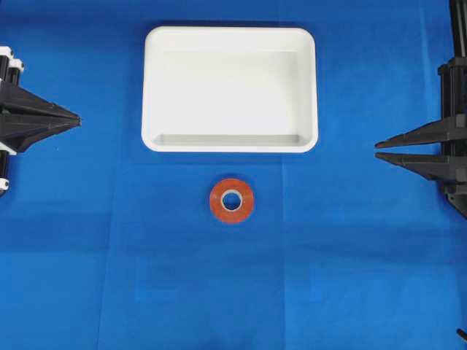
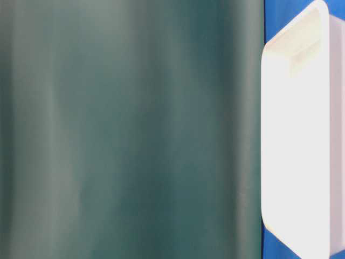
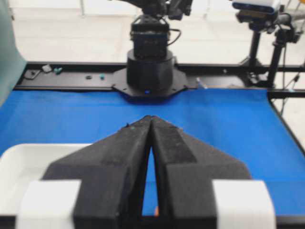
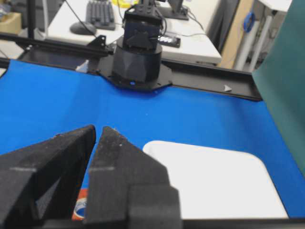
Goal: Place one roll of tape in the white case with the left arm.
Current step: 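Move the open left gripper rightward toward the orange tape roll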
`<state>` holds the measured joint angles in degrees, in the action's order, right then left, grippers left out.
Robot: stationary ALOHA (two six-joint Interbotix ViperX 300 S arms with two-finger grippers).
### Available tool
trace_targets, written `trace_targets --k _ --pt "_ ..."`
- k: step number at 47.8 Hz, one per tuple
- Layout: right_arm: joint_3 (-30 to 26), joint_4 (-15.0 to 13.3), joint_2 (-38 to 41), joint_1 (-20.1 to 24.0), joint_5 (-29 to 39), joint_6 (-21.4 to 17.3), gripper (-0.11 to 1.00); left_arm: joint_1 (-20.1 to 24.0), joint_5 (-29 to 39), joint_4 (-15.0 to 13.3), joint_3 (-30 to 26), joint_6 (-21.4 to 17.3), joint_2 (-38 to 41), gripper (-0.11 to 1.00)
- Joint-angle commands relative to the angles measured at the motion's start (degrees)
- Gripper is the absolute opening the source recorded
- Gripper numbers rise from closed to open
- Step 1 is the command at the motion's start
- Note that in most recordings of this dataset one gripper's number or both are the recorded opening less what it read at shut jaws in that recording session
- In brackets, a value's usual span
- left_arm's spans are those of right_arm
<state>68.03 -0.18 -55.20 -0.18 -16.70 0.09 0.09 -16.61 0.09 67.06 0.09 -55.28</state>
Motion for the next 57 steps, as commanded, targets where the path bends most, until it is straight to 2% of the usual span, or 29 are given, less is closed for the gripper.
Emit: trace_targets --k 1,10,19,29,32,35,41,46,52,57 --pt "-1.93 -0.09 0.62 -0.79 -0.09 0.70 0.00 -1.23 1.05 1.32 -0.53 0.88 0.44 0.00" --pt "-2.55 -0.70 2.02 -0.88 0.62 1.05 -0.11 -3.52 0.70 1.32 -0.62 2.46 0.70 0.00" --pt "-2.64 -0.70 2.02 -1.05 0.62 1.05 -0.11 -5.19 -0.18 1.41 -0.53 5.98 2.37 0.00" --pt "-2.55 -0.70 2.37 -1.14 0.70 1.05 -0.11 -5.54 -5.89 1.67 -0.97 6.15 9.32 0.01" --pt "-2.46 -0.70 2.64 -1.14 0.70 0.97 -0.11 -5.54 -7.91 1.76 -1.49 6.15 12.30 0.10" --pt "-2.46 -0.70 2.81 -1.14 0.70 0.88 -0.11 -5.54 -9.14 1.67 -2.29 6.24 15.03 0.26" --pt "-2.46 -0.62 3.25 -1.14 0.79 0.79 -0.11 -5.71 -9.76 1.67 -4.48 6.50 20.39 0.65" --pt "-2.46 -0.62 3.25 -1.05 0.79 0.79 -0.11 -6.42 -9.76 1.76 -7.29 6.42 25.49 0.88" --pt "-2.46 -0.62 3.25 -1.14 0.88 0.79 -0.11 -7.47 -8.53 1.67 -11.07 6.42 31.03 0.88" --pt "-2.37 -0.62 3.52 -1.14 0.88 0.79 -0.11 -8.17 -4.39 1.67 -15.21 6.50 35.86 0.88"
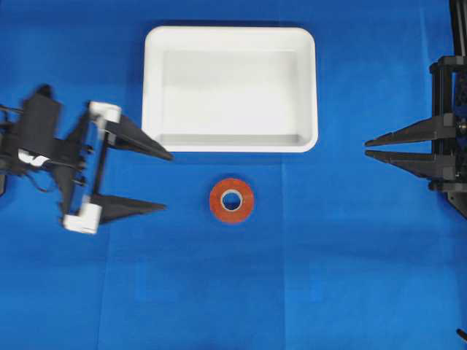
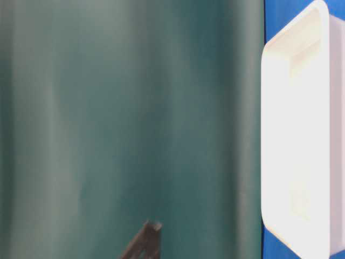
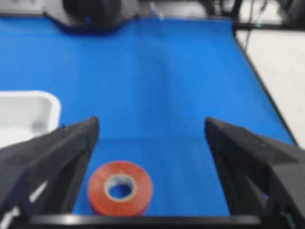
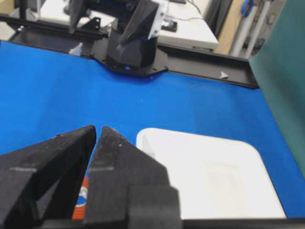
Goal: Place one roll of tape in the white case with the left arm.
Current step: 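Move the open left gripper rightward toward the orange tape roll, then lower the left gripper over the tape roll and close on its rim, then lift the tape roll and carry it back into the white tray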
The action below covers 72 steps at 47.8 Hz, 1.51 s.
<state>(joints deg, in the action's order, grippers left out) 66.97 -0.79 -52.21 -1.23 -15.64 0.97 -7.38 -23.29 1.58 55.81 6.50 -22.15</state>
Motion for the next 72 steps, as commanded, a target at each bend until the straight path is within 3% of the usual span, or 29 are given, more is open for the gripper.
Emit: trace_targets --k 1,20,51,72 --pt "-1.32 0.00 0.62 -0.09 -0.18 -0.09 -0.11 -0.79 3.34 0.18 -4.66 0.09 3.52 0.88" --pt "-1.05 0.00 1.67 -0.09 1.41 -0.09 -0.11 -1.49 23.82 0.09 -18.98 2.55 19.25 0.88" --pt "-0.97 0.18 2.37 -0.09 3.25 -0.26 -0.11 -2.72 28.30 0.09 -28.92 3.69 36.21 0.88" --pt "-0.79 0.26 3.34 -0.09 3.25 -0.44 -0.11 -0.97 32.08 0.18 -30.85 4.83 39.81 0.84"
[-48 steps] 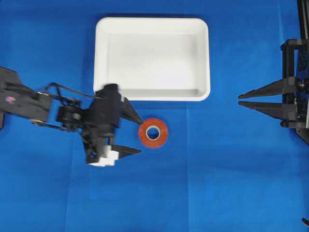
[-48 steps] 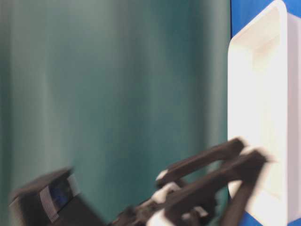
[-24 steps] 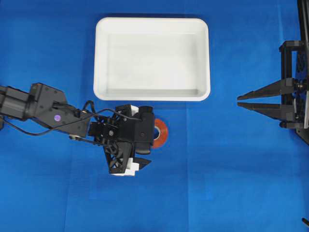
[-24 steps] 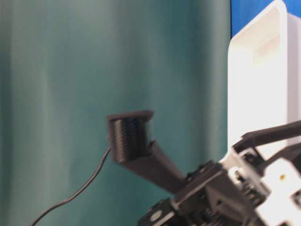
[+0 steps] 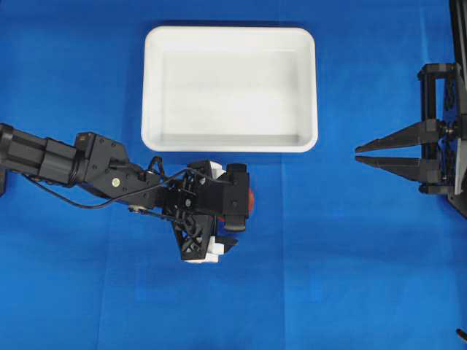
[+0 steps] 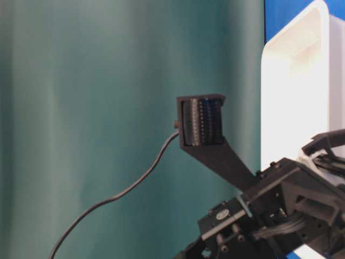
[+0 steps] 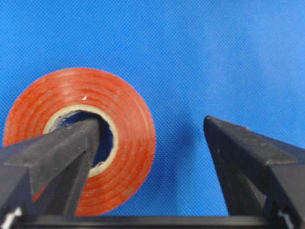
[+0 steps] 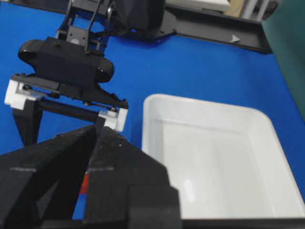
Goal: Place one roll of tape in the white case with the left arm.
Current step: 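Lift the tape roll and carry it back into the white tray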
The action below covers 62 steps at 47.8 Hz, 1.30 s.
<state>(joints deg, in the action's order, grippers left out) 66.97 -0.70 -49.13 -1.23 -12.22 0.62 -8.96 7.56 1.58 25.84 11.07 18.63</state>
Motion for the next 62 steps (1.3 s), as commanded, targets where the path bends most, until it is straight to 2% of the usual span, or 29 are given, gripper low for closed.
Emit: trace_targets --k 1,4,10,12,22,30,44,55,62 --pt "-0.79 0.18 0.26 -0.09 -0.18 -0.09 -0.11 0.70 1.76 0.18 -1.05 0.26 -1.05 0.83" --pt "-0.79 0.18 0.26 -0.09 -0.18 -0.09 -0.11 0.62 3.87 0.18 -1.76 0.35 -1.67 0.72" --pt "-0.79 0.18 0.35 -0.09 -0.18 -0.09 -0.11 0.00 8.53 0.53 -3.34 0.18 -3.78 0.35" --pt "-0.79 0.18 0.35 -0.09 -0.18 -0.09 -0.11 -0.26 9.58 0.88 -3.69 0.00 -4.75 0.26" --pt "-0.79 0.18 0.62 -0.09 -0.18 -0.09 -0.11 -1.05 13.89 1.14 -5.63 -0.88 -11.43 0.26" --pt "-0.79 0.18 0.70 -0.09 -0.18 -0.09 -0.11 0.44 16.88 1.49 -5.89 -4.39 -16.35 0.26" --pt "-0.79 0.18 1.14 -0.09 -0.18 -0.09 -0.11 10.28 19.25 1.49 -4.75 -9.67 -17.14 0.26" --pt "-0.70 0.18 2.29 -0.09 -0.44 -0.09 -0.11 16.79 15.21 1.49 -2.64 -11.69 -13.45 0.26" --pt "-0.62 0.18 2.90 -0.09 -0.44 -0.09 -0.11 19.25 12.04 1.49 -2.11 -12.57 -9.84 0.26"
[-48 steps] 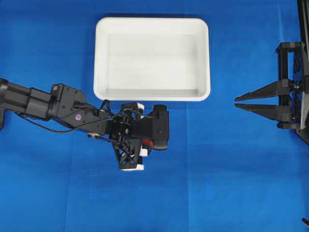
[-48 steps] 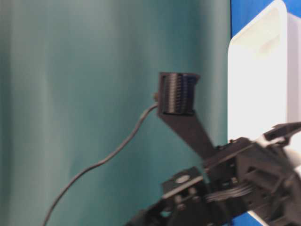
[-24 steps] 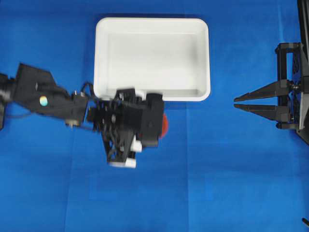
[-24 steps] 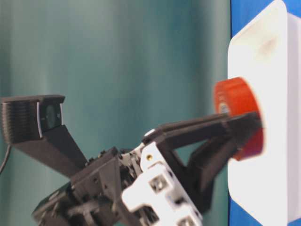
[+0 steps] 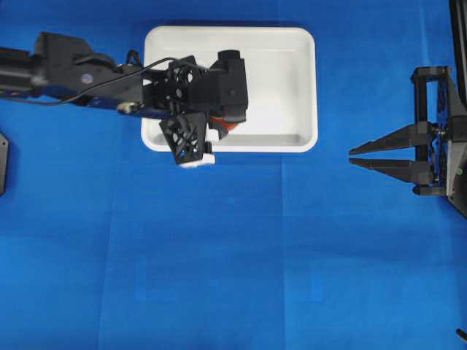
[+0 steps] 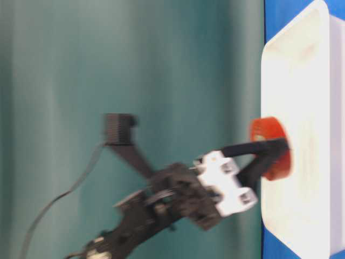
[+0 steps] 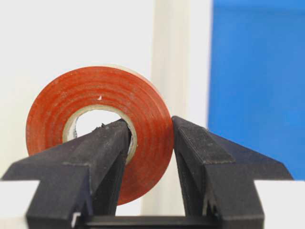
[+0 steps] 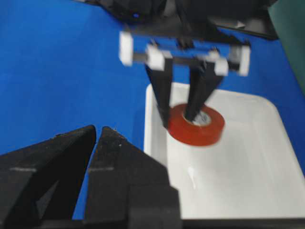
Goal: Place one roll of tape in the white case with the left arm.
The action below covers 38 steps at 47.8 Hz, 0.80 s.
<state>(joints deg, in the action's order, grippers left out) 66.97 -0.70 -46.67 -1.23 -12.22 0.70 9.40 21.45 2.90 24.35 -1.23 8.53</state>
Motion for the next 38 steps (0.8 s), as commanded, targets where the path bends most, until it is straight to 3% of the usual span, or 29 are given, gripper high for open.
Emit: trace_targets --k 1,20,30,38 --pt "-0.62 0.18 0.53 -0.09 -0.44 -0.18 -0.11 1.05 -2.11 0.18 -0.53 -0.35 0.70 0.26" --pt "-0.62 0.18 0.53 -0.09 -0.18 -0.18 -0.11 2.90 -4.48 0.18 -0.97 -2.37 5.63 0.27" --pt "-0.62 0.18 0.53 -0.09 -0.18 -0.18 -0.11 2.90 -6.24 0.09 -0.53 -2.64 4.66 0.79" --pt "-0.62 0.18 0.62 -0.09 0.18 -0.26 -0.11 2.90 -4.22 -0.09 0.88 -2.37 0.09 0.67"
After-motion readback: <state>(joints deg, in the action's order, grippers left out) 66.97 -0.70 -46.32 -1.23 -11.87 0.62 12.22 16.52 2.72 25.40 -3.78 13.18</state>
